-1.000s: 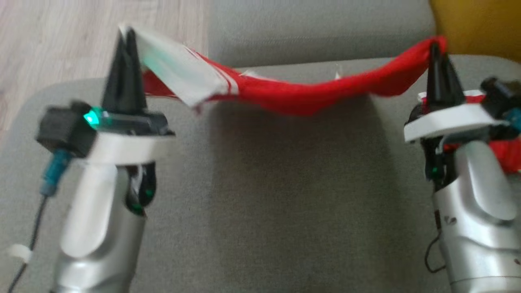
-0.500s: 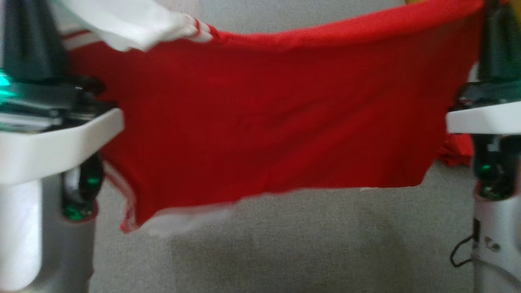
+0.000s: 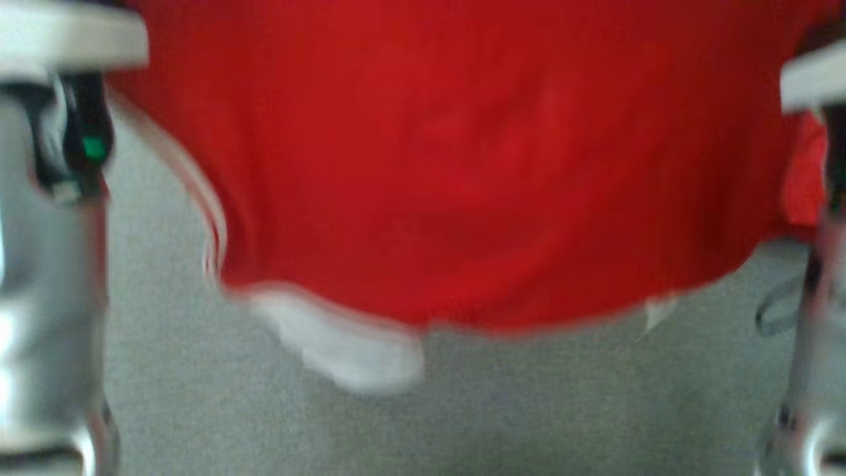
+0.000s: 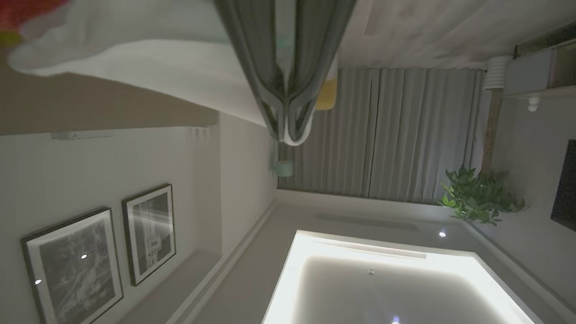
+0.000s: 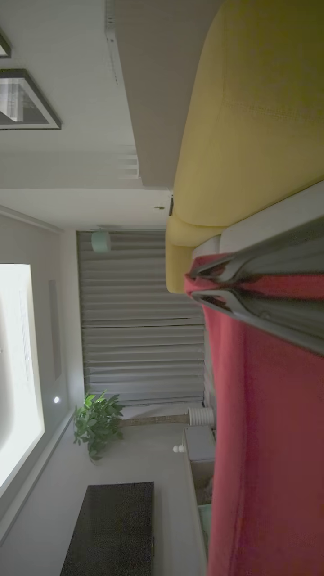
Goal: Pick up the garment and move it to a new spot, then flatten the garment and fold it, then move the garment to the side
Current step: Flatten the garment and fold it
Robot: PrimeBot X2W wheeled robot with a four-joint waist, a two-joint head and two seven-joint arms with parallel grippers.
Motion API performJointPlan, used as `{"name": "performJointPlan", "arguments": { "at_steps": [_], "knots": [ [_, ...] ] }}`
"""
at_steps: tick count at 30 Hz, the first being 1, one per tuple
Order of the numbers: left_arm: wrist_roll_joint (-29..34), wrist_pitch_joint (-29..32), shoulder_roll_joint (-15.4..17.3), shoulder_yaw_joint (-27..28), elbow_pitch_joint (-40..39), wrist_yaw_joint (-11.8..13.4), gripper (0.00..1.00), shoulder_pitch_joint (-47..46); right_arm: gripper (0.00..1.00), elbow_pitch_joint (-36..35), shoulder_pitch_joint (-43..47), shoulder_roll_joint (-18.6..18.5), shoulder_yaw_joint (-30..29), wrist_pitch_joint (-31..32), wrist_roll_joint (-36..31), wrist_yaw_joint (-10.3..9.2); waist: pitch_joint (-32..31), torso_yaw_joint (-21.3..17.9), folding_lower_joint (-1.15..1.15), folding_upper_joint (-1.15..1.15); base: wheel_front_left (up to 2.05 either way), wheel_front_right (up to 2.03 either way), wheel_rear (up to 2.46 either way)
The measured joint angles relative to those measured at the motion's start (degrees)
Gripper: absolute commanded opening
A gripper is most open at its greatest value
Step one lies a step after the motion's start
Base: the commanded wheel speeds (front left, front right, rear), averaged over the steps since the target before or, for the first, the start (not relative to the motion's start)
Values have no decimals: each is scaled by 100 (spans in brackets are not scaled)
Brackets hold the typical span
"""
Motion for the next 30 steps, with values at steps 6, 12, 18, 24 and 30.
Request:
{"name": "performJointPlan", "arguments": {
  "at_steps": [6, 12, 18, 24, 30],
  "knots": [
    [312, -479, 253, -134, 2399, -416, 0, -1852, 0, 2168, -2153, -321, 383, -423, -3, 0, 664, 43, 1, 0, 0, 0, 0],
    [563, -1358, 368, -103, 3956, -422, 0, -3506, 0, 4194, -4077, -412, 527, -1717, -321, 0, 1224, 82, 2, 0, 0, 0, 0],
    [570, -1791, 289, -300, 4989, -740, 0, -3687, 0, 5894, -4324, -449, 600, -2569, -563, 0, 1323, 222, 0, 0, 0, 0, 0],
    [568, -1862, 62, -742, 5420, -875, 0, -2565, 0, 6892, -3625, -649, 1023, -2619, -525, 0, 1208, 332, -1, 0, 0, 0, 0],
    [509, -1876, 69, -1092, 5425, -898, 0, -1008, 0, 7498, -2660, -721, 2029, -2293, -281, 0, 918, 362, -2, 0, 0, 0, 0]
  ]
}}
